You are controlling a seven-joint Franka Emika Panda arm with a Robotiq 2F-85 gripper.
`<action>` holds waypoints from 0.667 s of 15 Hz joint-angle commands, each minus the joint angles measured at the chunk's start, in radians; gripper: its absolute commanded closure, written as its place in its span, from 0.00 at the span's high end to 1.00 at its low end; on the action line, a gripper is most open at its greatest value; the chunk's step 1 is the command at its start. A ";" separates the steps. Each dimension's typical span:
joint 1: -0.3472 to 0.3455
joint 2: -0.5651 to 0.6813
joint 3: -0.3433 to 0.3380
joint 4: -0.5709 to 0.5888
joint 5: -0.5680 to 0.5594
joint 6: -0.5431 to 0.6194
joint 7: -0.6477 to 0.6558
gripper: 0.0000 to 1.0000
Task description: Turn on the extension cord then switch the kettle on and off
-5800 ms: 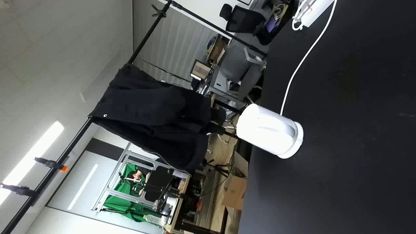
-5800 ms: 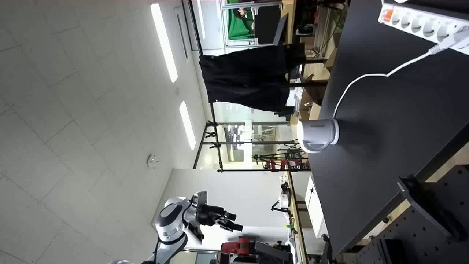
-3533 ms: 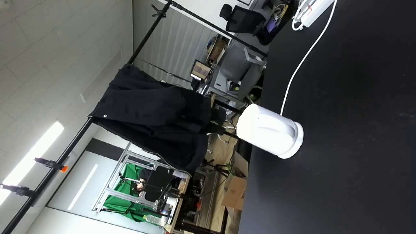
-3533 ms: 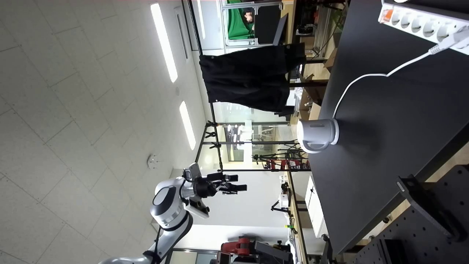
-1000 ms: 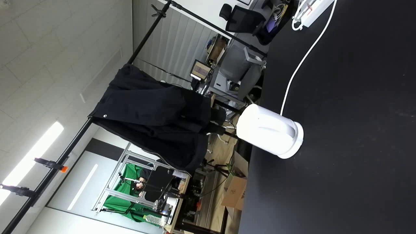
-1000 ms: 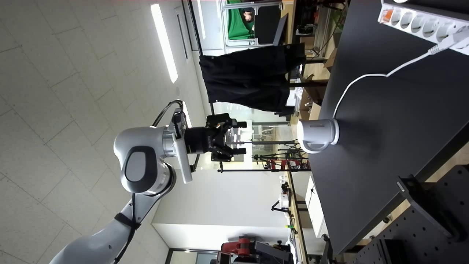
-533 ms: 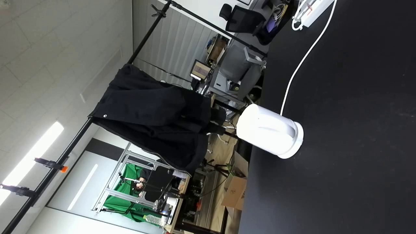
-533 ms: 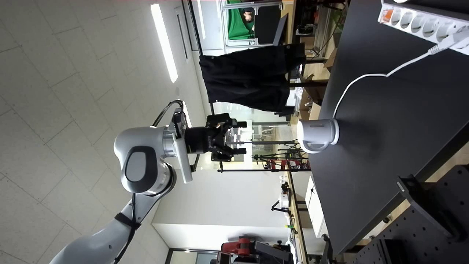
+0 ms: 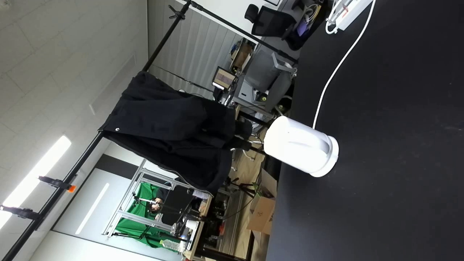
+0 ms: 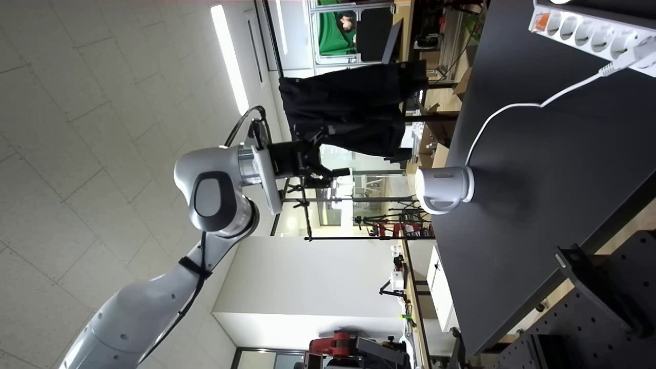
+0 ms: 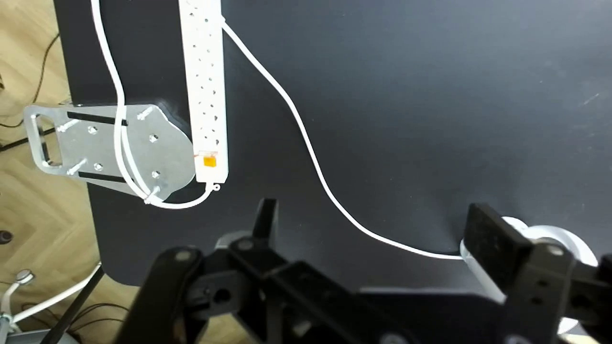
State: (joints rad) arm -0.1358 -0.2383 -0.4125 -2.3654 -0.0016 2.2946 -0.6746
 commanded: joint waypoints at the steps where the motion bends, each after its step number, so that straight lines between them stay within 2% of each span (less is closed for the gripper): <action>1: 0.002 0.208 0.015 0.179 0.118 -0.004 -0.080 1.00; 4: -0.036 0.334 0.062 0.315 0.224 -0.032 -0.132 1.00; 10: -0.146 0.530 0.137 0.598 0.244 -0.053 -0.059 1.00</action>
State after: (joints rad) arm -0.2170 0.1944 -0.3086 -1.9348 0.2350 2.3016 -0.7788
